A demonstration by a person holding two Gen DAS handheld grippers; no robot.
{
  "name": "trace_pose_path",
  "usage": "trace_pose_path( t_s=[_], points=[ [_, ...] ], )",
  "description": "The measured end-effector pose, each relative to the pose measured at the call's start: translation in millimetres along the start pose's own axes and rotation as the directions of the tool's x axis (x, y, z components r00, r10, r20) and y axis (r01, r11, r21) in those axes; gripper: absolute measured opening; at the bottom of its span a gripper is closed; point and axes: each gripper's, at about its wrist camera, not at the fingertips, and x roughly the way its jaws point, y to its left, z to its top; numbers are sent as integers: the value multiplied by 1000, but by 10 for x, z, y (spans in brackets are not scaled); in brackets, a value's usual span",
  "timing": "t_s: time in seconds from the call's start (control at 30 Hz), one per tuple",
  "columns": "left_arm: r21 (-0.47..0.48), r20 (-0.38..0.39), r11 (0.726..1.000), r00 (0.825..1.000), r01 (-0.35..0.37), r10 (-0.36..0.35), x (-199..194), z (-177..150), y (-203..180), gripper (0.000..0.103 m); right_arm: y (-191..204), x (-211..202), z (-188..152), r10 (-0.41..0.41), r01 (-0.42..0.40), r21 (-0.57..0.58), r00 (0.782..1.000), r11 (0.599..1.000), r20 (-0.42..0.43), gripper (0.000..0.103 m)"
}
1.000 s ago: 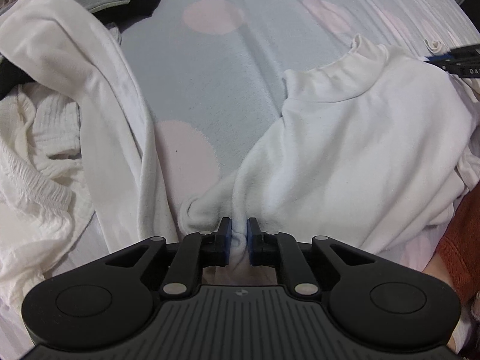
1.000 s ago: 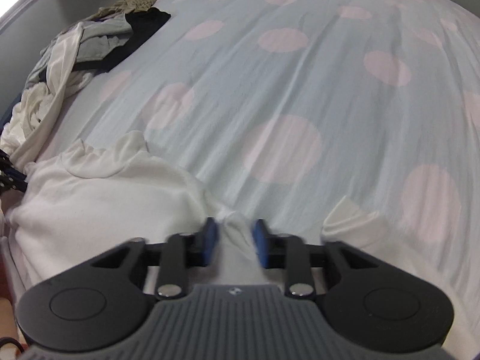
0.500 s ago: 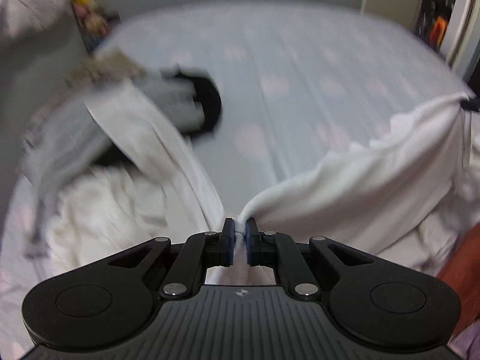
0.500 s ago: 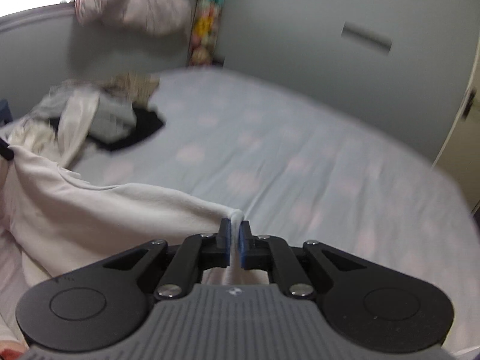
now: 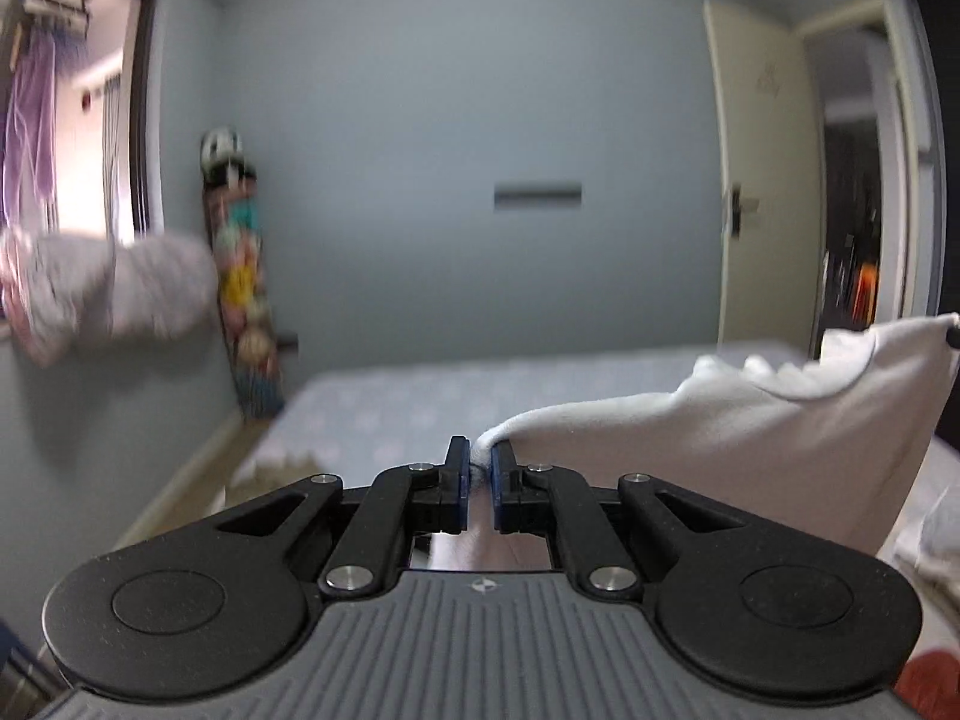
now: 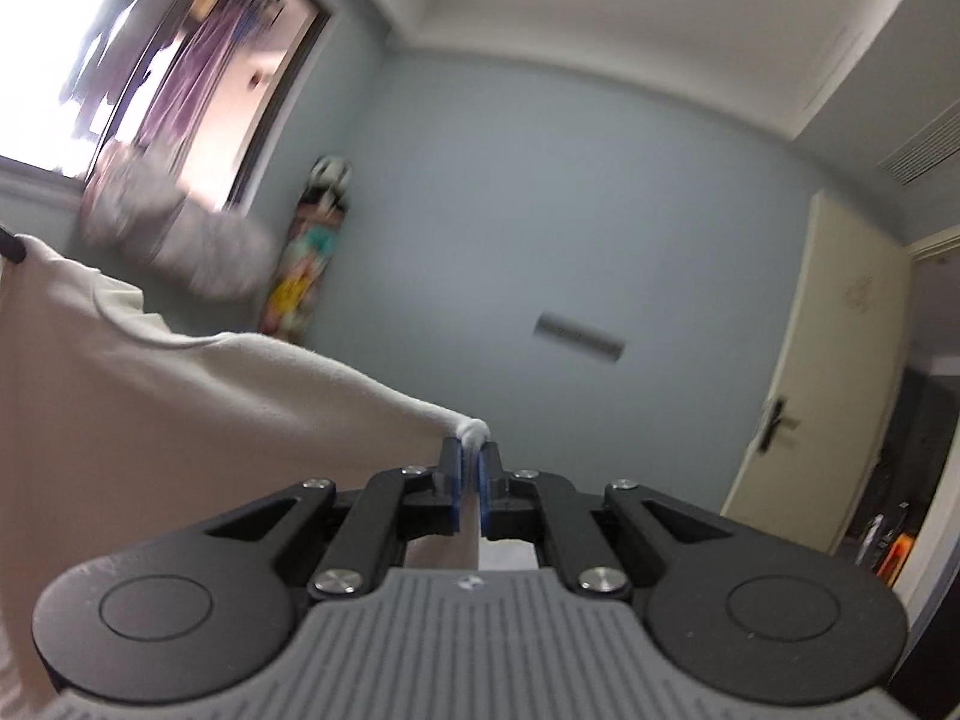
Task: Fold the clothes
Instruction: 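Grasp the white shirt with both grippers and lift it up off the bed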
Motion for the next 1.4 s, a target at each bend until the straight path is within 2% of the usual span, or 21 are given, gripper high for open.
trace_pose_path(
  t_s=[0.1,0.2,0.4,0.6,0.77,0.9,1.07,1.2,1.4],
  points=[
    [9,107,1000,994,21,-22,-254,255,-106,5,-88,-286,286,-59,61,-13,994,998,91,6],
    [20,198,999,979,37,-40,-501,444,-186,5,-175,-588,548,-107,112,-24,981,993,161,6],
    [27,299,998,952,63,-68,-838,629,-282,5,-289,-962,779,-136,144,-22,966,989,219,6],
    [25,292,997,954,68,-72,-792,520,-307,5,-256,-1212,814,-162,177,-38,953,983,255,6],
    [17,281,995,955,97,-97,-805,492,-340,5,-282,-1303,858,-184,199,-39,952,979,243,6],
    [10,309,993,944,120,-118,-893,467,-344,5,-313,-1341,913,-205,219,-33,947,975,247,6],
    [-1,344,992,931,128,-120,-1069,357,-321,5,-309,-1526,842,-239,257,-29,928,966,285,6],
    [8,331,993,936,119,-115,-996,325,-373,5,-284,-1508,780,-230,251,-45,934,967,272,6],
    [18,251,993,961,115,-116,-467,319,-411,5,-376,-1083,601,-216,233,-64,957,970,195,6]
  ],
)
